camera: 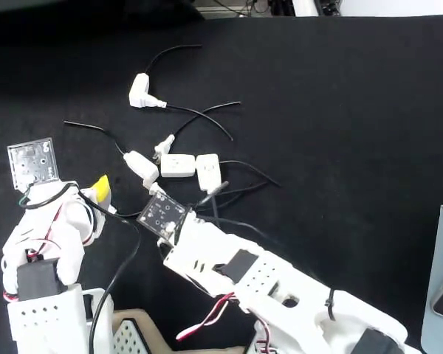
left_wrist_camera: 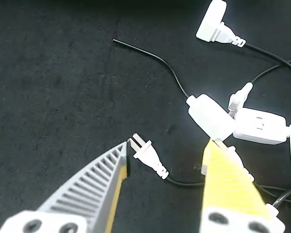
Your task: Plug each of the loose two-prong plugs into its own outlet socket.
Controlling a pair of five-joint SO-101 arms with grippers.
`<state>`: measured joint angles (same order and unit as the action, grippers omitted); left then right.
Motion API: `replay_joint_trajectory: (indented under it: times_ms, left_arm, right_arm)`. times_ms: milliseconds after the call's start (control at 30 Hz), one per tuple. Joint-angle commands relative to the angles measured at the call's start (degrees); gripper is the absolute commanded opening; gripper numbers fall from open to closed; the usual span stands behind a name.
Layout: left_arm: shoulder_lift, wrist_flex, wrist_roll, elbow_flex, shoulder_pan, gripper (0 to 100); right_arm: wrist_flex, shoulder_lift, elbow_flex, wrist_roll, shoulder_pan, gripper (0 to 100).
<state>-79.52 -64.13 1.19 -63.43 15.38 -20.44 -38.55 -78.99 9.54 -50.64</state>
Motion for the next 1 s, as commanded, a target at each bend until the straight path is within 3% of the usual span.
replay_joint_trajectory:
  times_ms: [0,367,667,967]
  left_arm:
    - [-0.4,1.5,0.4,0.6,0.3,25]
    - [-0.4,1.3,0.2,0.6,0.4,25]
    - [-0.4,1.6,0.1,0.7,0.5,25]
    - [-0.4,1.6,0.1,0.7,0.5,25]
  right_arm:
    - [-2.5,1.2,1.1,3.2,-0.8,1.2]
    - [-3.3,0.5,8.5,3.0,-0.8,1.2]
    - [-15.4,-12.8,22.6,-5.9,-0.8,1.2]
    - [-15.7,-20.4,33.1,-10.1,3.3,1.2]
